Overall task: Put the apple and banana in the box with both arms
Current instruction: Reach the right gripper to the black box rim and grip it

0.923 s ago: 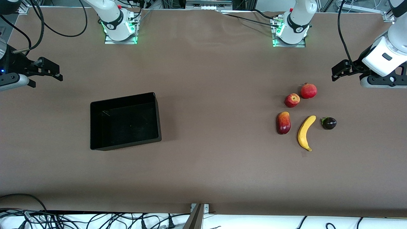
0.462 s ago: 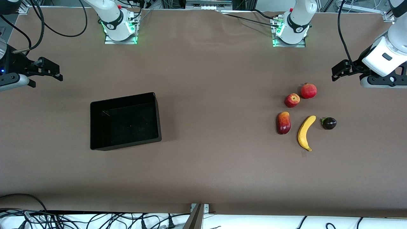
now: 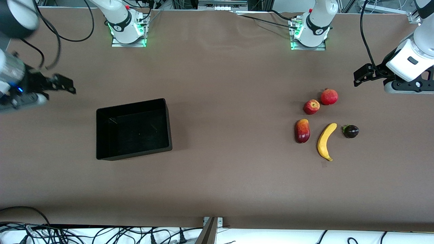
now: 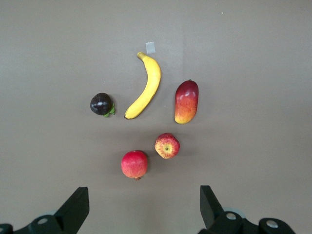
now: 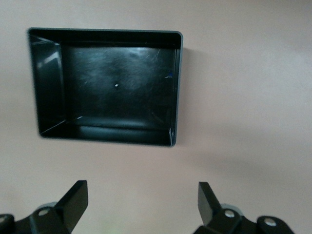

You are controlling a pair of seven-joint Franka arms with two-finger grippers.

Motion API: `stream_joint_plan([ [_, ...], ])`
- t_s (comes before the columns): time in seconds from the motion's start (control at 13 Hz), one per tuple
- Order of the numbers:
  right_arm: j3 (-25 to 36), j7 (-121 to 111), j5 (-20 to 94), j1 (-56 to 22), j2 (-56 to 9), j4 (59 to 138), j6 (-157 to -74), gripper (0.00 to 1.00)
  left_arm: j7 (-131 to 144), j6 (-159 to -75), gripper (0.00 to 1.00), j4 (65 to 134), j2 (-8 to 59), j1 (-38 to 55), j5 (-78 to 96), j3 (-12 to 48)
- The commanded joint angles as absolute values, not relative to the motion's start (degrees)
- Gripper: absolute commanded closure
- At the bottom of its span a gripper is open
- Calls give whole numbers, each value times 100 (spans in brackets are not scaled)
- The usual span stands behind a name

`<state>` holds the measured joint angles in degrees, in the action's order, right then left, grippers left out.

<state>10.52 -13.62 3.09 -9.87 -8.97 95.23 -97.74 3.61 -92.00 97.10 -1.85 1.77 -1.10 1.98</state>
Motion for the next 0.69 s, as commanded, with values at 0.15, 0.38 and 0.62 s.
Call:
stream_joint_plan([
  [0.15,1072,-1388,220,-967,-2098,10090,-11555,0,229,-9088,0,9598,-158,141,0,202],
  [0.38,1072,-1555,316,-818,-2723,10290,-12381,2,220,-9088,0,9598,-158,141,0,202],
  [0.62,1063,-1486,360,-791,-2839,10669,-12894,34,228,-9088,0,9598,-158,141,0,202],
])
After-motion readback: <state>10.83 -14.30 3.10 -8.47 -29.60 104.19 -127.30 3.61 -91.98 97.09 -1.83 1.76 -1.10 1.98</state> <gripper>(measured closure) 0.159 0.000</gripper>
